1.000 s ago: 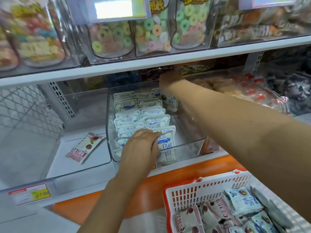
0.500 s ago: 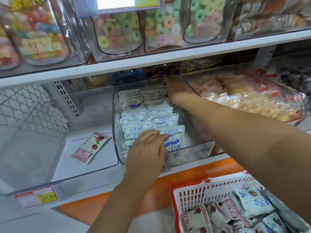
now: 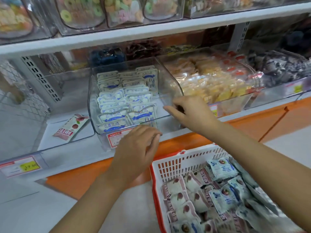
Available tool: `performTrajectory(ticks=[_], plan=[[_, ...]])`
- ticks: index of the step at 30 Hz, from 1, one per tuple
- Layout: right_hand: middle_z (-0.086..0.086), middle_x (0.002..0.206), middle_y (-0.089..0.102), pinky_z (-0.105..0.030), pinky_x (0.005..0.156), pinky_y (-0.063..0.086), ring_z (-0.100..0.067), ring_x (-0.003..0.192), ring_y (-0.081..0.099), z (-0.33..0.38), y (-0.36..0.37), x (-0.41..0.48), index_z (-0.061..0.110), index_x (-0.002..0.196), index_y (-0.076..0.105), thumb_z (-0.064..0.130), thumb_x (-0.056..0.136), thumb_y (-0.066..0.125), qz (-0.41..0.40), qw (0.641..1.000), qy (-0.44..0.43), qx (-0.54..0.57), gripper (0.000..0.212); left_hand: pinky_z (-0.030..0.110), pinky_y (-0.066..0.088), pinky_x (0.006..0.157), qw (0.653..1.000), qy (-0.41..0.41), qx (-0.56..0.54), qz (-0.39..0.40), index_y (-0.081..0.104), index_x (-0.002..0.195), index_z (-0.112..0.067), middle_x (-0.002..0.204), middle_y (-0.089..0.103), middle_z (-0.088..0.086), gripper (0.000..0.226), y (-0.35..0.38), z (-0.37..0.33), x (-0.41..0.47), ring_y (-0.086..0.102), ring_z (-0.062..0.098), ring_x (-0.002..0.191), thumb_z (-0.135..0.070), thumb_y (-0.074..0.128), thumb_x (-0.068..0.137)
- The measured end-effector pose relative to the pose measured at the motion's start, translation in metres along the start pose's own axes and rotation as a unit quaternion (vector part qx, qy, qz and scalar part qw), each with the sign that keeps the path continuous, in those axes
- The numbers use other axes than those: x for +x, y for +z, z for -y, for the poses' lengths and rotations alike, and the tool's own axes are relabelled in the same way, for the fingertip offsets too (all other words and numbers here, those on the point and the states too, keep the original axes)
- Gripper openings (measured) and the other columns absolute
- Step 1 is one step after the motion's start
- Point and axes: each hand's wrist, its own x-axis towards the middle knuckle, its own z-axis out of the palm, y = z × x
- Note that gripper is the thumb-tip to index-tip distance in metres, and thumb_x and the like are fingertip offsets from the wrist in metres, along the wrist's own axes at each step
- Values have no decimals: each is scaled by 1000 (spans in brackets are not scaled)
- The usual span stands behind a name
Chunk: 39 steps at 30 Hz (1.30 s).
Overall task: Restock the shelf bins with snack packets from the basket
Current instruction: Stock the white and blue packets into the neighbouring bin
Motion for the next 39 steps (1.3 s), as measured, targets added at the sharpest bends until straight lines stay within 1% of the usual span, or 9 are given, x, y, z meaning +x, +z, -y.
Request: performTrajectory(ticks=[7, 11, 15, 19, 23, 27, 31, 37, 39], plan=[[-2, 61, 51, -25, 51, 34, -17, 57, 47, -86, 54, -129, 13, 65, 51, 32, 95, 55, 298, 934, 179, -75, 36, 27, 46, 85, 928, -99, 79, 350, 64, 113, -24, 114, 63, -10, 31, 43, -22, -59, 57, 9, 100, -34, 38, 100], [-15, 80, 64, -27, 60, 42, -19, 64, 52, -122, 91, -198, 26, 75, 61, 14, 95, 49, 356, 902, 243, 34, 26, 25, 44, 93, 883, -151, 65, 439, 59, 126, -20, 128, 59, -5, 35, 55, -24, -94, 55, 12, 113, -29, 37, 101], [-14, 145, 42, -30, 101, 41, -27, 129, 46, -146, 112, -275, 15, 148, 33, -1, 96, 38, 412, 867, 280, 5, 54, 29, 44, 82, 864, -155, 75, 473, 63, 112, -9, 115, 64, 7, 33, 65, -17, -117, 58, 20, 100, -23, 36, 100], [-1, 160, -7, -28, 106, 37, -24, 146, 14, -152, 118, -309, 22, 153, -1, 2, 91, 46, 413, 858, 304, -44, 81, 28, 46, 85, 862, -154, 56, 480, 62, 118, -12, 120, 62, 1, 31, 64, -17, -120, 57, 18, 103, -19, 38, 99], [-5, 158, -20, -38, 118, 19, -26, 148, -3, -150, 128, -307, 28, 152, -10, 9, 95, 43, 428, 846, 302, -99, 80, 26, 46, 86, 862, -154, 52, 480, 61, 121, -15, 122, 62, 2, 33, 61, -17, -119, 57, 17, 105, -20, 37, 100], [-8, 158, 9, -45, 116, 24, -32, 143, 14, -144, 139, -303, 24, 149, 15, 7, 90, 49, 457, 824, 284, -179, 71, 28, 46, 88, 866, -175, 41, 466, 61, 121, -13, 122, 61, 2, 32, 63, -21, -118, 57, 17, 105, -20, 38, 100], [-5, 152, 24, -44, 112, 25, -31, 140, 20, -141, 140, -286, 24, 152, 5, 11, 87, 60, 451, 817, 271, -234, 86, 34, 48, 89, 858, -186, 59, 475, 61, 116, -7, 120, 61, 8, 31, 69, -22, -120, 58, 22, 105, -20, 39, 98], [-3, 135, 49, -40, 109, 31, -25, 130, 36, -118, 132, -249, 17, 131, 49, 23, 89, 61, 488, 798, 214, -281, 44, 32, 48, 79, 846, -205, 65, 487, 63, 100, -8, 108, 65, 8, 27, 74, -15, -115, 61, 22, 94, -24, 42, 97], [-1, 121, 57, -38, 105, 34, -23, 122, 44, -108, 130, -243, 19, 111, 61, 34, 82, 71, 501, 811, 213, -214, 35, 29, 46, 89, 847, -214, 50, 484, 63, 119, -12, 119, 63, 3, 31, 74, -18, -109, 59, 19, 108, -25, 43, 98]])
